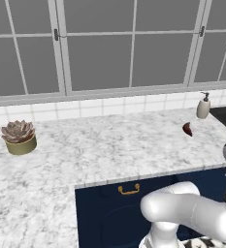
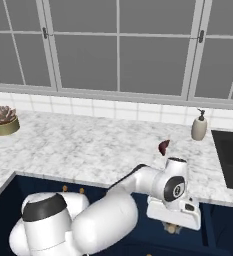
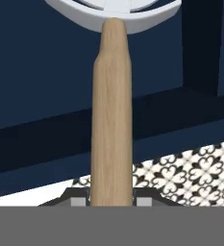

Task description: Pick the pizza cutter from the drawer and place it on the counter.

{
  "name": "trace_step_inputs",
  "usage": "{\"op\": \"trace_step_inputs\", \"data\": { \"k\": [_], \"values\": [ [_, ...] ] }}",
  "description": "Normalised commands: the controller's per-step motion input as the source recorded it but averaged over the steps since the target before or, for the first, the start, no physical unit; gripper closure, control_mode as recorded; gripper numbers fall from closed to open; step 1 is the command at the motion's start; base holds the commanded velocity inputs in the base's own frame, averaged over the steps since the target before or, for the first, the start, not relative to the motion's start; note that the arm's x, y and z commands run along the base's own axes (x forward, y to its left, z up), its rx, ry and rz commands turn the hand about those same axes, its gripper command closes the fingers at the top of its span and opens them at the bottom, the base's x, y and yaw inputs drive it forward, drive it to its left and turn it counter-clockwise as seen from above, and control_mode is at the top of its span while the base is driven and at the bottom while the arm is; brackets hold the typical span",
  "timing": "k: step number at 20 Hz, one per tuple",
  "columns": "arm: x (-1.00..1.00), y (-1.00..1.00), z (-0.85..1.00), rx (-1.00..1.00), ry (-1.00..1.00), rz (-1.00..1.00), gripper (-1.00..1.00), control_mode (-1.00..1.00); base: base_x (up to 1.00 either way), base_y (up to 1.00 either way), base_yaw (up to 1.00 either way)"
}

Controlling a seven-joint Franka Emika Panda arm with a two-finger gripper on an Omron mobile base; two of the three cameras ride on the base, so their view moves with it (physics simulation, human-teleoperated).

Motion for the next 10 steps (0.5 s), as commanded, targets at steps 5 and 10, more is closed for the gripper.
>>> {"op": "trace_step_inputs", "data": {
  "k": [5,10],
  "values": [
    [-0.08,0.04,0.85,0.00,0.05,-0.12,1.00,-1.00,0.00,0.00,0.00],
    [-0.02,0.24,0.72,0.00,-0.07,-0.07,1.00,-1.00,0.00,0.00,0.00]
  ]
}}
